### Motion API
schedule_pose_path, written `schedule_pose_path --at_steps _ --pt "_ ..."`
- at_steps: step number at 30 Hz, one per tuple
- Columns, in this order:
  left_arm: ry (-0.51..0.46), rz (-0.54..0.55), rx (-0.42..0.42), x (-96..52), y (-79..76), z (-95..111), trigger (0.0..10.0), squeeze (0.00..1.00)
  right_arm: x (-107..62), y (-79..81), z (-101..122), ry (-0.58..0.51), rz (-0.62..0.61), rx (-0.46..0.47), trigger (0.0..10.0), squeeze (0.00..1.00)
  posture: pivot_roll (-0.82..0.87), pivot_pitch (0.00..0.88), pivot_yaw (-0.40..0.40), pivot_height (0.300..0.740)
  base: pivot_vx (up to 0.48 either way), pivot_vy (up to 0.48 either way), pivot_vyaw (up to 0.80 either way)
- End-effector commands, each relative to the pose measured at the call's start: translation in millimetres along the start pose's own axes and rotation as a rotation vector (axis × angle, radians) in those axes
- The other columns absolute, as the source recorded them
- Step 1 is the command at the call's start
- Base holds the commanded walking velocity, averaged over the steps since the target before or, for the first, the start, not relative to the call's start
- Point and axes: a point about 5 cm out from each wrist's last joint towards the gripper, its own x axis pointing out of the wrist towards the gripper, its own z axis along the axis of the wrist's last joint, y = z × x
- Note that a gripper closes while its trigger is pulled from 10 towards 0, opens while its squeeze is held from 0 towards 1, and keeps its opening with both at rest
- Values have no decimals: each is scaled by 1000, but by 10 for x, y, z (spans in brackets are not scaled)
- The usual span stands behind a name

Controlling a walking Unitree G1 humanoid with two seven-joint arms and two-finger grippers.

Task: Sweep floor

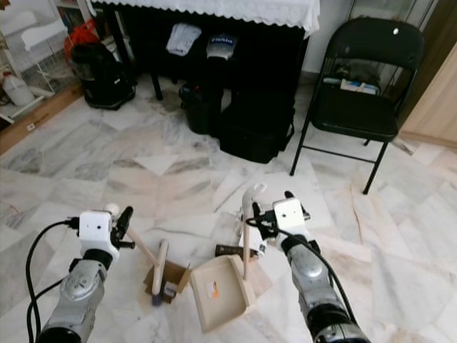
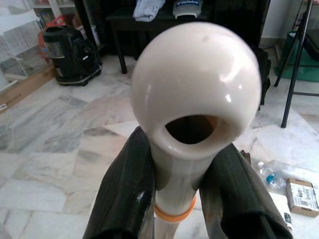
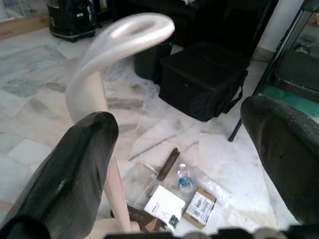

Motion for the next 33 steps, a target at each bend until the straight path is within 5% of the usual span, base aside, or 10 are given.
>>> schedule_pose_path --at_steps 1,33 --pt "29 -1 17 -21 32 -47 10000 0 13 18 -15 18 11 3 10000 0 -20 109 22 740 0 0 0" --pt "26 3 58 -80 122 -43 10000 0 158 -93 116 39 43 -18 10000 0 18 131 24 740 0 0 0"
